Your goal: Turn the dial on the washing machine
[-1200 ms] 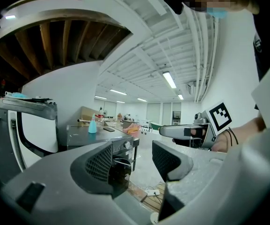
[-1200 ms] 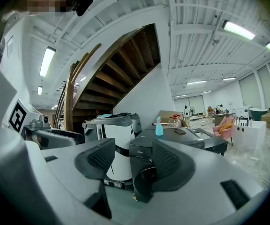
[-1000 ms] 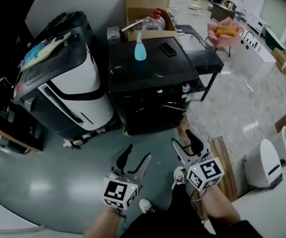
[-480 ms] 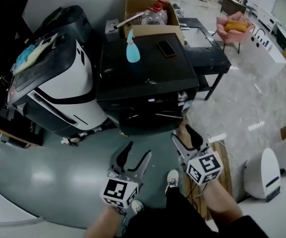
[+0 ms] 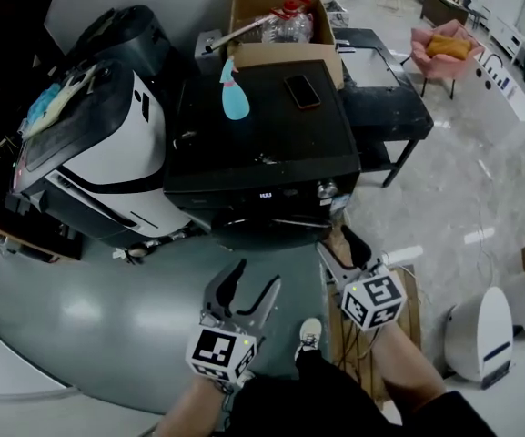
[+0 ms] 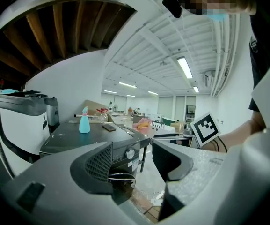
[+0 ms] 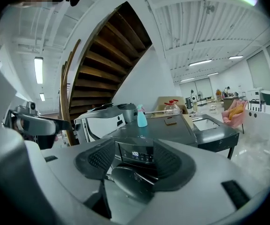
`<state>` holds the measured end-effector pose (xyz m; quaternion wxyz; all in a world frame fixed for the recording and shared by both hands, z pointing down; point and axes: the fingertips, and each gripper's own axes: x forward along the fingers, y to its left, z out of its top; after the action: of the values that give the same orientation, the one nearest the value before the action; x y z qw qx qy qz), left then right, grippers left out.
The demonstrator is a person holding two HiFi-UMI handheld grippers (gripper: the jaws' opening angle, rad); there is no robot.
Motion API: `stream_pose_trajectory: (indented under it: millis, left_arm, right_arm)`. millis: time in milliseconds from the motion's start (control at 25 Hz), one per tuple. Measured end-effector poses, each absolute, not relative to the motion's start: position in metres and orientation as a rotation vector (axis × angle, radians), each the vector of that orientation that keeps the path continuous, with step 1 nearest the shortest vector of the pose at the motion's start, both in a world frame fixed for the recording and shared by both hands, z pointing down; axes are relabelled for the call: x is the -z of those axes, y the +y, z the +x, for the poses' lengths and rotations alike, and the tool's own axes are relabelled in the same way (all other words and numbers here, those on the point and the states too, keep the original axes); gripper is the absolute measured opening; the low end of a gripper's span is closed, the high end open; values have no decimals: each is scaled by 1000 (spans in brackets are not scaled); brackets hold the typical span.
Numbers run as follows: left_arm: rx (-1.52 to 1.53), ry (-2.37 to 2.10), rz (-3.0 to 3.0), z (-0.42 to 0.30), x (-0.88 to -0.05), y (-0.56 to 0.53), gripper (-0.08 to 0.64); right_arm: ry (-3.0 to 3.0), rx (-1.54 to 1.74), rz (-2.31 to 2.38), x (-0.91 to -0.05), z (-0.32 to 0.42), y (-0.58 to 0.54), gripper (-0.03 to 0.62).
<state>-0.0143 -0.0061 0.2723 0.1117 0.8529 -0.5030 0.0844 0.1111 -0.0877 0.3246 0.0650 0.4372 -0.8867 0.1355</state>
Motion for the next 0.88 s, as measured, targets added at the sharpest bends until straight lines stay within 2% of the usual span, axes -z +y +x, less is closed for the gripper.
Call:
stream_pose_trajectory:
  millis: [360,880]
  left_arm:
    - [-248,-1516,2482,8,-279,-38,247]
    - [-338,-1387,2450,7,-332,-83,248]
  right_arm:
    - [-2650,-441,1304,-356,129,-133,245]
    - [-2530,-441,1406,-420,132,-201,262]
